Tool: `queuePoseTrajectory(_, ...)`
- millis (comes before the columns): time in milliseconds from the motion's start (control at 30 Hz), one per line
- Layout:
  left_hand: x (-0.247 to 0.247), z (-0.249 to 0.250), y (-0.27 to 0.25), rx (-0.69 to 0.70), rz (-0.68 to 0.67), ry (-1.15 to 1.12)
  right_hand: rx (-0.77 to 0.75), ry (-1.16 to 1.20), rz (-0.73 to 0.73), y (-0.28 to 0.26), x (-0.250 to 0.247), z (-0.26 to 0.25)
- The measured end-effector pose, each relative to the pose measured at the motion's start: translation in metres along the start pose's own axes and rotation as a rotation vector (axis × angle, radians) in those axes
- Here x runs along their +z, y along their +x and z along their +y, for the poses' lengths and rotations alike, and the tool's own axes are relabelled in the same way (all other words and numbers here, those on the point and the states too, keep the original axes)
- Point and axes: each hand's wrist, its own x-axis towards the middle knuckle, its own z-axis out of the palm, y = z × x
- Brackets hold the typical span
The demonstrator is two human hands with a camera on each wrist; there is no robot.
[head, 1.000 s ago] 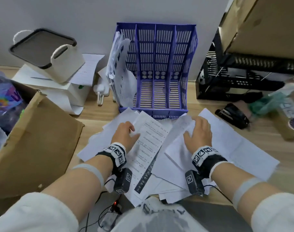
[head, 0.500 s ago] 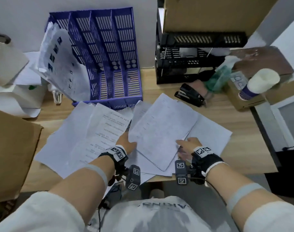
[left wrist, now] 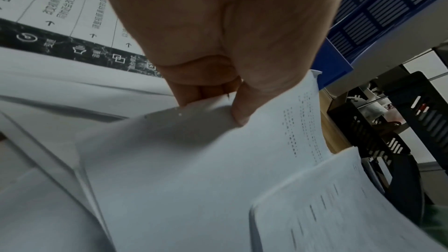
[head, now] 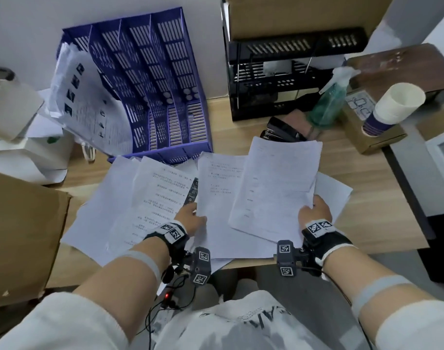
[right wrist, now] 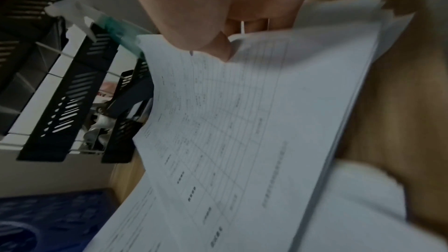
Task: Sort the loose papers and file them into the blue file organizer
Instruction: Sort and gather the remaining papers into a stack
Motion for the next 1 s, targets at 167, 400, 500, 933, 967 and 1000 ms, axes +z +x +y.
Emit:
queuePoseTrajectory(167, -0.001, 0.000, -0.005, -0.012, 0.049, 0.033, 0.104, 0.021, -0.052, 0.005, 0.003, 0.016)
queuePoseTrajectory(400, -0.029, -0.014, 0.008, 0.039, 0.178, 0.141, -0.014, -0.042, -0.034, -0.019, 0.026, 0.001)
queuePoseTrajectory(500, -0.055, -0.021, 0.015, -0.026, 0.294, 0.173, -0.100, -0.093, -0.089, -0.026, 0.036, -0.004)
queuePoseTrajectory(933, -0.028, 0.013, 0.033, 0.139, 0.055, -0.280, -0.367, -0.100, -0.240, -0.034, 0.044, -0.019)
queuePoseTrajectory(967, -0.025, 0.009, 0.035, 0.103, 0.006, -0.282, -0.346, -0.075, -0.232, -0.034, 0.040, -0.019)
queuePoseTrajectory(1000, -0.022, 0.006, 0.035, 0.084, -0.010, -0.248, -0.338, -0.057, -0.203, -0.032, 0.035, -0.017)
